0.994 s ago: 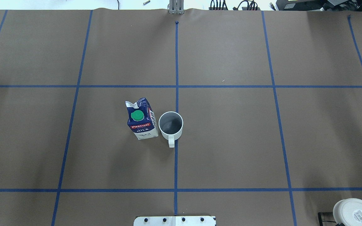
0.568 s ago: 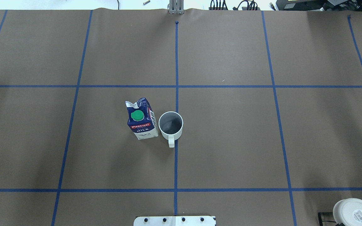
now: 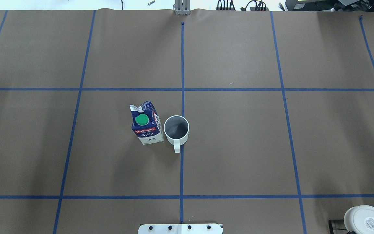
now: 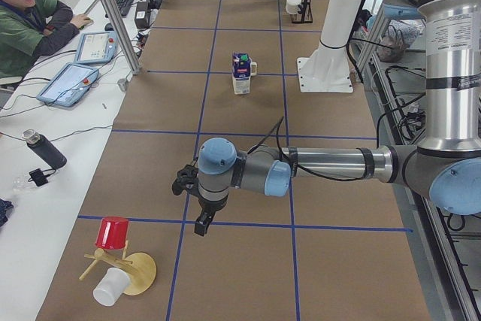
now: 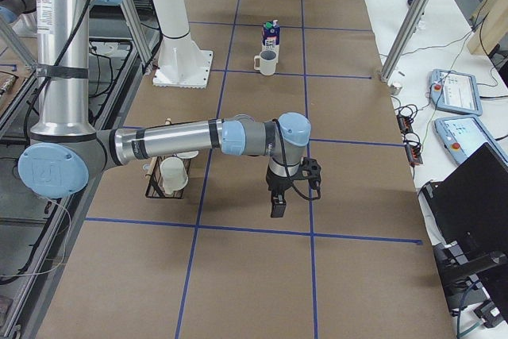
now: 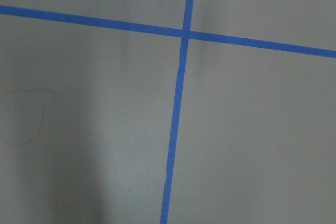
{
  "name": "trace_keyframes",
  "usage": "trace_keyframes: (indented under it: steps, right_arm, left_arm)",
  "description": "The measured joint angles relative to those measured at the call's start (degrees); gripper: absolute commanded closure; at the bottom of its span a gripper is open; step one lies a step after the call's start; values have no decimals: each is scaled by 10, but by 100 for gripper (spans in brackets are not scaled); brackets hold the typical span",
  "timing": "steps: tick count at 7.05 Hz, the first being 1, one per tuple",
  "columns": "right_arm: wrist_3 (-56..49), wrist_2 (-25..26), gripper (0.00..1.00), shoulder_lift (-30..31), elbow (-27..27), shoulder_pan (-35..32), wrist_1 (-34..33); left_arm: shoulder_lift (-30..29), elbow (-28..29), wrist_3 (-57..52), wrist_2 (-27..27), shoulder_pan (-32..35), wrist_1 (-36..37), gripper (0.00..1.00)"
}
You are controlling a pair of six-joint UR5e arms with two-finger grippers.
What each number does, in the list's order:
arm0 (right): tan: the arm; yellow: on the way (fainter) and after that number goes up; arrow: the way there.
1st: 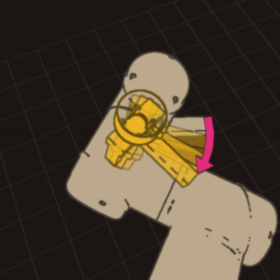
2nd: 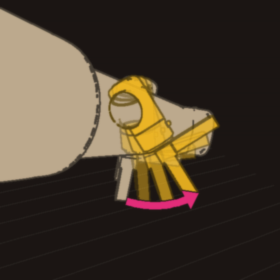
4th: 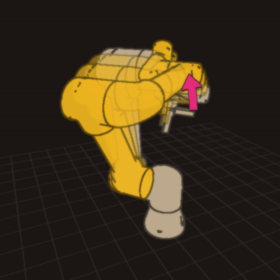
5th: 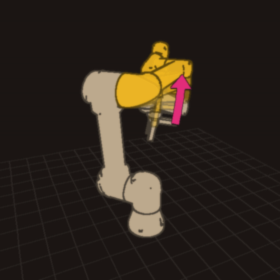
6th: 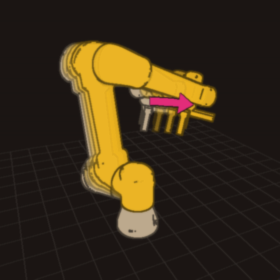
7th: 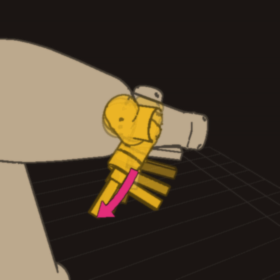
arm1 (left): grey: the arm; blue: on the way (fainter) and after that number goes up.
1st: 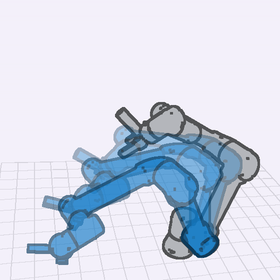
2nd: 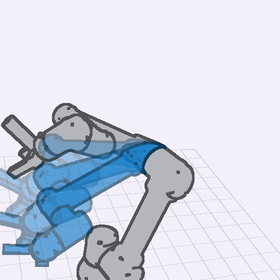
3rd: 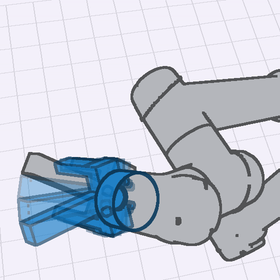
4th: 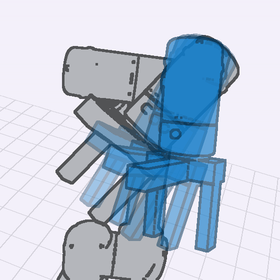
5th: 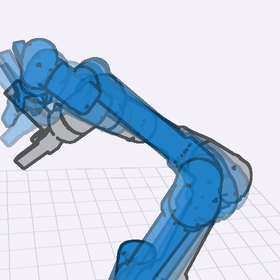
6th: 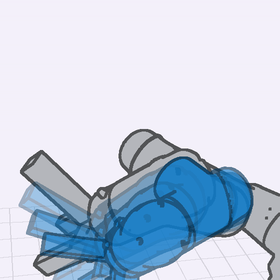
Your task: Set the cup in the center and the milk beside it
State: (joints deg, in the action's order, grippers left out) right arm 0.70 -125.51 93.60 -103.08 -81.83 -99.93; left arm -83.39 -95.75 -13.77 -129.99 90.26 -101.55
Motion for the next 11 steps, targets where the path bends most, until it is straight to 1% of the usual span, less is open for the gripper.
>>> trace_keyframes:
  steps: [11]
  right_arm:
    - [1,0,0,10,-3,0,-1]
  left_arm:
    - [6,-8,1,-3,0,-2,1]
